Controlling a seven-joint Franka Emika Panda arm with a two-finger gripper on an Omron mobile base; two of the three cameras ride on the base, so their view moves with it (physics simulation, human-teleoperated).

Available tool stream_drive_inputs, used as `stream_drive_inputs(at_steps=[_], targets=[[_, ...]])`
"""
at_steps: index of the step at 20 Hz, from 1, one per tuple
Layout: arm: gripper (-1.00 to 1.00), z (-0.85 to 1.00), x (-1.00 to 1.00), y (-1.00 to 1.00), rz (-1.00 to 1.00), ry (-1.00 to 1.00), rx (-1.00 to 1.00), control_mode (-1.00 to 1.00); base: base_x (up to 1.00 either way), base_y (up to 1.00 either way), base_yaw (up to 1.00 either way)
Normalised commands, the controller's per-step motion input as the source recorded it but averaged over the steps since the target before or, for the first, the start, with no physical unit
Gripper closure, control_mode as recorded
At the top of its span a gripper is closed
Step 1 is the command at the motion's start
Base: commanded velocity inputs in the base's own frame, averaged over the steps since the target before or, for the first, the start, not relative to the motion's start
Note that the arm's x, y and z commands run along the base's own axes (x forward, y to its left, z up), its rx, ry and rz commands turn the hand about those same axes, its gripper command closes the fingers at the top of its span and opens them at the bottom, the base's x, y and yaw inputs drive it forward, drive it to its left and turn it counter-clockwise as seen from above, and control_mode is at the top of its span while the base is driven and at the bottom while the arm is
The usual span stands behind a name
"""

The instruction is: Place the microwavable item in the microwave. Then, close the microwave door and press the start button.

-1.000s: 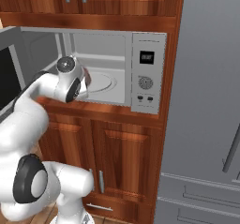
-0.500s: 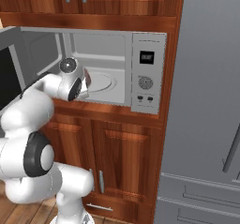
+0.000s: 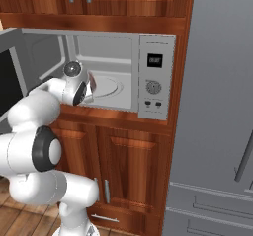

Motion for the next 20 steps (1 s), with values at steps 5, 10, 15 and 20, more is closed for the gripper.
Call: stream_drive_inputs(at_steps=[5,10,15,20], targets=[[-1.00,0.00,0.01,0.01,0.00,-0.04,0.00,-1.00,0.00,0.00,0.00],[-1.00,0.00,0.00,0.00,0.00,-0.13,0.00,-1.00,0.00,0.00,0.00],[-1.00,0.15,-0.04,0.00,0.00,-0.22,0.00,-1.00,0.00,0.00,0.00],[-1.00,0.55,-0.74,0.00,0.00,-0.31,0.00,-1.00,0.00,0.00,0.00]])
